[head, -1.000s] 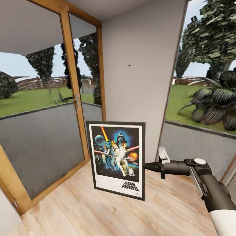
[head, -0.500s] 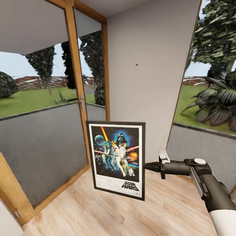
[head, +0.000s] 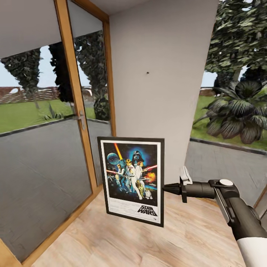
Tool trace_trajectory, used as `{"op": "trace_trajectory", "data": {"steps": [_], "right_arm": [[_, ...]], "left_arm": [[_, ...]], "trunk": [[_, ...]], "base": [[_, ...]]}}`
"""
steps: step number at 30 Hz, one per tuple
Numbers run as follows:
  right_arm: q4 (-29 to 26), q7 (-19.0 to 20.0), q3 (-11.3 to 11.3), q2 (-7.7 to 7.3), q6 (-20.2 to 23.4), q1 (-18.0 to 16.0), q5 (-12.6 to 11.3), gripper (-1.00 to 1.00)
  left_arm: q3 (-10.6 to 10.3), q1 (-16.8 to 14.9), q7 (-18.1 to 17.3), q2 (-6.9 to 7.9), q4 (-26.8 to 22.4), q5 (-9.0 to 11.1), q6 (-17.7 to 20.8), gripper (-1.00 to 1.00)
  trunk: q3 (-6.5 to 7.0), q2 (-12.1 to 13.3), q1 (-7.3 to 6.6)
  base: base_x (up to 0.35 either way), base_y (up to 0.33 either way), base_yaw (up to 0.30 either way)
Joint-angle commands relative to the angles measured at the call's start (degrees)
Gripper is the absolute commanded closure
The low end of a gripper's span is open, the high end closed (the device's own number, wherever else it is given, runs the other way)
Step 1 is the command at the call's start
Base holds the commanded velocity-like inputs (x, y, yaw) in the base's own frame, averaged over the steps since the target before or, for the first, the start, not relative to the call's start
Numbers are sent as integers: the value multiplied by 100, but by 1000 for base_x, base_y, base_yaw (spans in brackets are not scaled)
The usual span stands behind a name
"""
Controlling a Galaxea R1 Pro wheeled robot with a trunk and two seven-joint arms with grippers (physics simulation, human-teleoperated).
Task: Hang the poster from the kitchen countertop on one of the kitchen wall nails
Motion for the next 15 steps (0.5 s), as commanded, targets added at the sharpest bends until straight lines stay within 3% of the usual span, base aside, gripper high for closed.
{"op": "trace_trajectory", "data": {"steps": [1,15], "right_arm": [[0,35,-1,1,79,-3,-9,100],[3,33,-1,1,78,-3,-9,100]], "left_arm": [[19,5,-36,-2,-2,0,-10,-100],[20,3,-36,-2,-2,-2,-4,-100]], "trunk": [[0,-3,4],[0,-3,4]], "base": [[229,285,-226],[223,289,-31]]}}
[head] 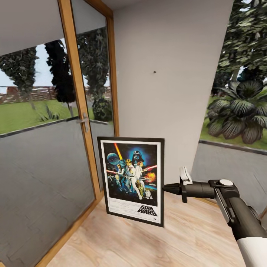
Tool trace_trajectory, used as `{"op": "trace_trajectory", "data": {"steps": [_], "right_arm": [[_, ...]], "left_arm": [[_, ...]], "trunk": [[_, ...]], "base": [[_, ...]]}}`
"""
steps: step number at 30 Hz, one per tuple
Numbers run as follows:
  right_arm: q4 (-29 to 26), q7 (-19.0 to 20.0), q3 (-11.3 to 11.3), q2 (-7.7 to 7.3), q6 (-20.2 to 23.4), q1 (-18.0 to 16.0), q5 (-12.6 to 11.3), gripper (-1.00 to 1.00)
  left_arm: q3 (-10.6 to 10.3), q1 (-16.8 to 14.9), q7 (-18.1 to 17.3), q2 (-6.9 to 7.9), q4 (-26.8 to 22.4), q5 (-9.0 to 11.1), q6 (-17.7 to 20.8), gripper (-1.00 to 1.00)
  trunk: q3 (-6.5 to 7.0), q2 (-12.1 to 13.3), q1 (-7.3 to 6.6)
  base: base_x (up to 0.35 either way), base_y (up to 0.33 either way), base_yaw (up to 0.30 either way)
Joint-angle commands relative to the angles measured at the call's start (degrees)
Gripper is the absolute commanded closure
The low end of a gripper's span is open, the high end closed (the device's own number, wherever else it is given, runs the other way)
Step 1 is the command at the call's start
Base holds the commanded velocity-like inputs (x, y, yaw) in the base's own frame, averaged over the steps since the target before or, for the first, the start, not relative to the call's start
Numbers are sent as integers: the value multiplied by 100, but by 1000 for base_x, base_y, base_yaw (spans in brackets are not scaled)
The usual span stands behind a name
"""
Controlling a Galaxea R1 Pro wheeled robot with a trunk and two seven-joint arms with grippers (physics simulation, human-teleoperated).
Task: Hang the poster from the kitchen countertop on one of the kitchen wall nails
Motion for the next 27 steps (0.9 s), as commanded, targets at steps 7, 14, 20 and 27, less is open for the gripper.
{"op": "trace_trajectory", "data": {"steps": [7,14,20,27], "right_arm": [[0,33,-2,0,81,-2,-10,100],[1,33,-2,0,87,-2,-9,100],[-1,33,-2,0,88,-2,-9,100],[1,33,-2,0,88,-2,-9,100]], "left_arm": [[20,3,-36,-1,0,-1,-7,-100],[24,2,-36,-2,0,0,-11,-100],[23,2,-36,5,0,-2,-14,-100],[25,2,-36,6,0,0,-15,-100]], "trunk": [[4,-3,4],[25,-3,4],[47,-3,4],[72,-3,4]], "base": [[222,290,-60],[222,290,-246],[222,289,-286],[222,289,-291]]}}
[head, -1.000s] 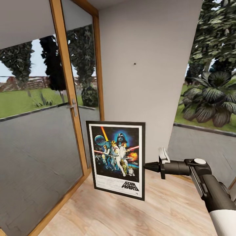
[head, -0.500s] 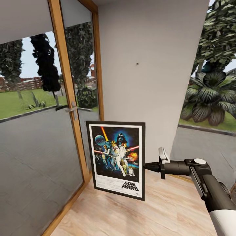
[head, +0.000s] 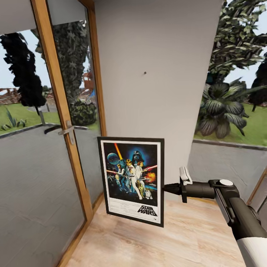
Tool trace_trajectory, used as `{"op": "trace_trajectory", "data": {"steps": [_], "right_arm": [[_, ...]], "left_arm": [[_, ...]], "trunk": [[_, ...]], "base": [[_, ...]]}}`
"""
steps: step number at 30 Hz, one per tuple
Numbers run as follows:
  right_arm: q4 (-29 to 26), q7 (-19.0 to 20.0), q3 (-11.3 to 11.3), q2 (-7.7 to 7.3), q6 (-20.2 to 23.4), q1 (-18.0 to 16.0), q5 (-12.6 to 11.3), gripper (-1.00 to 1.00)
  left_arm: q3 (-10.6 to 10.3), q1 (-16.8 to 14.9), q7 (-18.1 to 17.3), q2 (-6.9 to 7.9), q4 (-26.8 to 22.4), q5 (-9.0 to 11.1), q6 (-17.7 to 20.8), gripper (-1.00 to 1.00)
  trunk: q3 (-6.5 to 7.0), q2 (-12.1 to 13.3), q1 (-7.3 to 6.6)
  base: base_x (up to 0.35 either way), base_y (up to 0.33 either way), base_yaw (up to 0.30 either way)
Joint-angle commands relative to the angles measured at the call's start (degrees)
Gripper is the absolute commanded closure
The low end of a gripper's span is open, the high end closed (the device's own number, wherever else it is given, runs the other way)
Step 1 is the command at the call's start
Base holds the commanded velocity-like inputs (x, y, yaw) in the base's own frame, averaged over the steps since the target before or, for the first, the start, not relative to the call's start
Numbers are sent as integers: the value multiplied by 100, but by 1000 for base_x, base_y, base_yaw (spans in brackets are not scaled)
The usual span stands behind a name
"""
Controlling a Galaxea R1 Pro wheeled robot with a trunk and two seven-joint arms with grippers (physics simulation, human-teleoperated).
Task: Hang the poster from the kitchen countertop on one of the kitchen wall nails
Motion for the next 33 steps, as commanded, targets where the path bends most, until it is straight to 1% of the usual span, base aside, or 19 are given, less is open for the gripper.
{"op": "trace_trajectory", "data": {"steps": [1,19,23,33], "right_arm": [[2,33,-1,2,79,-4,-9,100],[2,33,-1,2,79,-4,-9,100],[2,33,-1,2,79,-4,-9,100],[2,33,-1,2,79,-4,-9,100]], "left_arm": [[20,4,-36,-2,-2,-3,-10,-100],[20,3,-36,-2,-2,0,-14,-100],[27,3,-36,-2,-6,4,-18,-100],[33,2,-20,-2,-6,-4,-18,-100]], "trunk": [[3,-2,4],[72,-2,4],[88,-2,4],[129,-2,4]], "base": [[222,289,-292],[237,276,-292],[165,66,-292],[19,7,-289]]}}
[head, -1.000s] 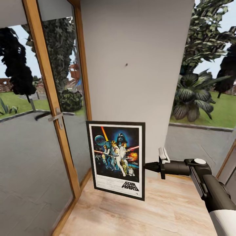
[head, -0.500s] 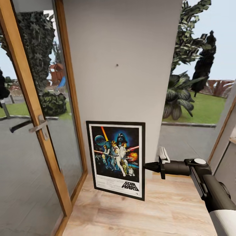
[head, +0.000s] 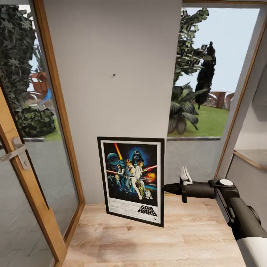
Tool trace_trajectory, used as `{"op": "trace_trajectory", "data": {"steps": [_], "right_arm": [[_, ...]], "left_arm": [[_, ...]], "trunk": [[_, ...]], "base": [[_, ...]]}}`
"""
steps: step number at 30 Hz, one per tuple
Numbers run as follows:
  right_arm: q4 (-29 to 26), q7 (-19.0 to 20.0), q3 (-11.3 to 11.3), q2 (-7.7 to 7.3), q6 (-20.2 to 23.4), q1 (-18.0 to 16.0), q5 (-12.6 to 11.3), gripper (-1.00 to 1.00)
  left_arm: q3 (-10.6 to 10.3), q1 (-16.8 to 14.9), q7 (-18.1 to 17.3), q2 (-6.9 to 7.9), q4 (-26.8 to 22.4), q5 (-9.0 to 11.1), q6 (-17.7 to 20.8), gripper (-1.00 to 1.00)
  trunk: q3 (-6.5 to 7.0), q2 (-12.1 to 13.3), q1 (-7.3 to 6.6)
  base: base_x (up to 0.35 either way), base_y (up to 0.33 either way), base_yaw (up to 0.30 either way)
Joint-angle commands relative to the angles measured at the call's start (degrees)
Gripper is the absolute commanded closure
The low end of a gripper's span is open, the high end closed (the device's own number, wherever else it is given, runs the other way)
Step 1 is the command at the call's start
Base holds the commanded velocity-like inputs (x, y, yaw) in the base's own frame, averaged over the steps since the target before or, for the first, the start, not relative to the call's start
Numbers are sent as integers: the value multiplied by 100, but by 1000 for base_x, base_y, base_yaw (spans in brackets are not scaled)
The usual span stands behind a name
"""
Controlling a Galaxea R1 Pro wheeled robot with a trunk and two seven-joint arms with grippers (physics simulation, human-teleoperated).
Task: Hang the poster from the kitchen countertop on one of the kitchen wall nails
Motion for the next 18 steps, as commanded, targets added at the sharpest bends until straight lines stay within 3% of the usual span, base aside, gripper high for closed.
{"op": "trace_trajectory", "data": {"steps": [1,6,18], "right_arm": [[3,34,-1,1,79,-3,-10,100],[3,30,-1,1,79,-3,-9,100],[3,33,-1,1,75,-3,-9,100]], "left_arm": [[23,3,-37,-3,-4,-2,-7,-100],[26,4,-36,-2,-4,-2,-5,-100],[27,4,-27,-3,-3,5,2,-100]], "trunk": [[3,-3,2],[8,-3,2],[8,-3,2]], "base": [[2,1,-232],[100,0,-64],[315,1,-5]]}}
